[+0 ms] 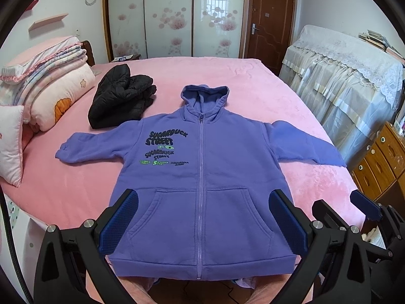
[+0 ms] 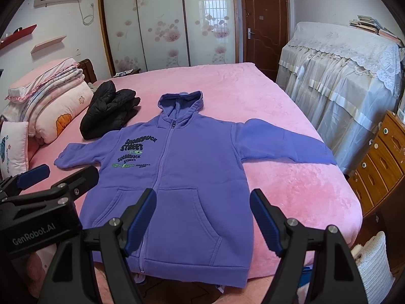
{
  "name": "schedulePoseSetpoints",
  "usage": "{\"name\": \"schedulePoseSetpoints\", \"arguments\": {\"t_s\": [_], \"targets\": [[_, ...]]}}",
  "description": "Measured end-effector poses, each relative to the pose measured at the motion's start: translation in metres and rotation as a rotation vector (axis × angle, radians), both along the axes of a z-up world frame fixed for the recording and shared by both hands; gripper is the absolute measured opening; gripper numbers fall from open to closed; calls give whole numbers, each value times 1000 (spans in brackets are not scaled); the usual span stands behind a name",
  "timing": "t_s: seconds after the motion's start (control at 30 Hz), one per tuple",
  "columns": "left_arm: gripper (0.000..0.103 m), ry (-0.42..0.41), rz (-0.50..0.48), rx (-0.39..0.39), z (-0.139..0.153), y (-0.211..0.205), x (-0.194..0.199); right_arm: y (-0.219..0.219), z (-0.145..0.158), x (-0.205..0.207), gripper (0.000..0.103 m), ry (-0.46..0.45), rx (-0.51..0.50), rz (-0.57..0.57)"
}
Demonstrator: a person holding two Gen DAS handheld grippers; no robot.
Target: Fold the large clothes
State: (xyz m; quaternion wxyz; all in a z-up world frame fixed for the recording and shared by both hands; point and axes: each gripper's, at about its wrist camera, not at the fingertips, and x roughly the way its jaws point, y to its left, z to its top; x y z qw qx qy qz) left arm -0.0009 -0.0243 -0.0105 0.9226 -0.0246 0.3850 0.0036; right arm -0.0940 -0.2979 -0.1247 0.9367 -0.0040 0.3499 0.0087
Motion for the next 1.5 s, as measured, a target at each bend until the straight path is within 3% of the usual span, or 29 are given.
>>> {"name": "schedulePoseSetpoints", "arguments": {"t_s": [1.5], "targets": [[102, 30, 38, -34, -6, 15, 2, -4, -7, 9, 77, 32, 30, -11]]}}
